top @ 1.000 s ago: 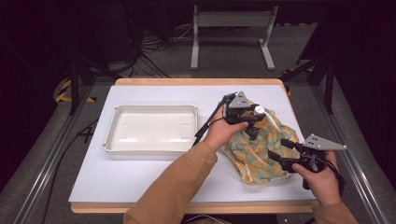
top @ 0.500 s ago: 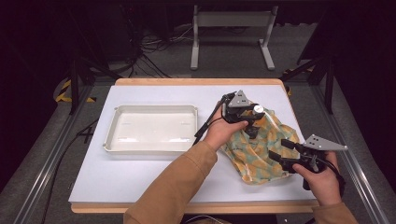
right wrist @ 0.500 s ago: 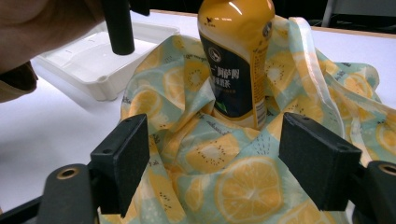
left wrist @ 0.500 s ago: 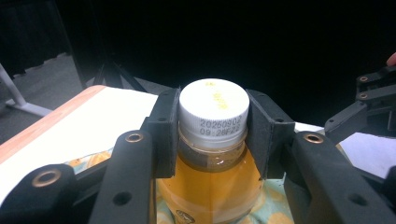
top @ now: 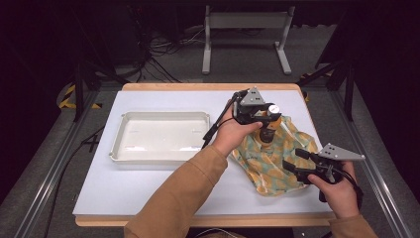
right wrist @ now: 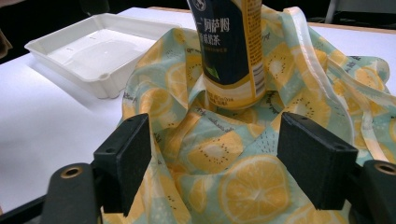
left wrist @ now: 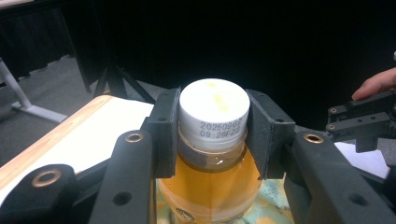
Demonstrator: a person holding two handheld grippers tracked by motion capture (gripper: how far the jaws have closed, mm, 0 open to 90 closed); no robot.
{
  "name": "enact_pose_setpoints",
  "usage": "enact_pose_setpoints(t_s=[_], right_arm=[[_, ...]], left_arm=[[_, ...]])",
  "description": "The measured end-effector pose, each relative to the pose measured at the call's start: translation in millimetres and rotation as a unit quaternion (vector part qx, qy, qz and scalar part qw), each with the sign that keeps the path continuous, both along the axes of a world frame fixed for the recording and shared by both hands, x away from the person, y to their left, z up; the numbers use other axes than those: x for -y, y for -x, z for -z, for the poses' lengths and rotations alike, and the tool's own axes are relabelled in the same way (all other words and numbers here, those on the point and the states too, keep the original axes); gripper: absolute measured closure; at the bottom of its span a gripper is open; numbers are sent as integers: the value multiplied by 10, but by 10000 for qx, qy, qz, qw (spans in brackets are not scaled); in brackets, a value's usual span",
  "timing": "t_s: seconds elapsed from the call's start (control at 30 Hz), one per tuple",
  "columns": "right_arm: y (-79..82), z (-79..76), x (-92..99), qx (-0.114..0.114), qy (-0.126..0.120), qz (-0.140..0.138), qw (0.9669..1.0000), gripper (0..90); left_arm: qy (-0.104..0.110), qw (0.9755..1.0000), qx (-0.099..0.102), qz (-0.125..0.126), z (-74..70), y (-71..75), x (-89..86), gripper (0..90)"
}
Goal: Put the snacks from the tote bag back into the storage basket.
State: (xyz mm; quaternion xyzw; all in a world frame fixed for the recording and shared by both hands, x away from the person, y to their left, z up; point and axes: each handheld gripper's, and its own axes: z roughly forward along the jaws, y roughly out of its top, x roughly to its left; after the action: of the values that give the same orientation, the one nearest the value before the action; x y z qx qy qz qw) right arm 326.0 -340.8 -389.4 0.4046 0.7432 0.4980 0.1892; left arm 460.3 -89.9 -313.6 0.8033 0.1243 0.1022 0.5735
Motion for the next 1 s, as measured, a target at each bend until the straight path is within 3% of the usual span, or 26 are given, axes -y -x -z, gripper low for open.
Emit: enact_pose_setpoints(t_s=[0.4, 0.67, 0.8, 1.0], right_arm=[[-3, 21, -3, -18, -23, 5, 10000, 273], [-2, 19, -5, 7, -44, 24, 10000, 281], [-3, 23, -13, -9, -37, 24, 10000, 281], [-7, 34, -30, -21, -40, -2, 10000, 284]], left_arm=[[66, 9999, 89, 85, -279, 140, -57, 583], [27, 10000, 9, 6, -417, 219, -150, 583], [58, 9998, -172, -51, -478, 268, -253, 583], [85, 9999, -73, -77, -539, 333, -465, 583]])
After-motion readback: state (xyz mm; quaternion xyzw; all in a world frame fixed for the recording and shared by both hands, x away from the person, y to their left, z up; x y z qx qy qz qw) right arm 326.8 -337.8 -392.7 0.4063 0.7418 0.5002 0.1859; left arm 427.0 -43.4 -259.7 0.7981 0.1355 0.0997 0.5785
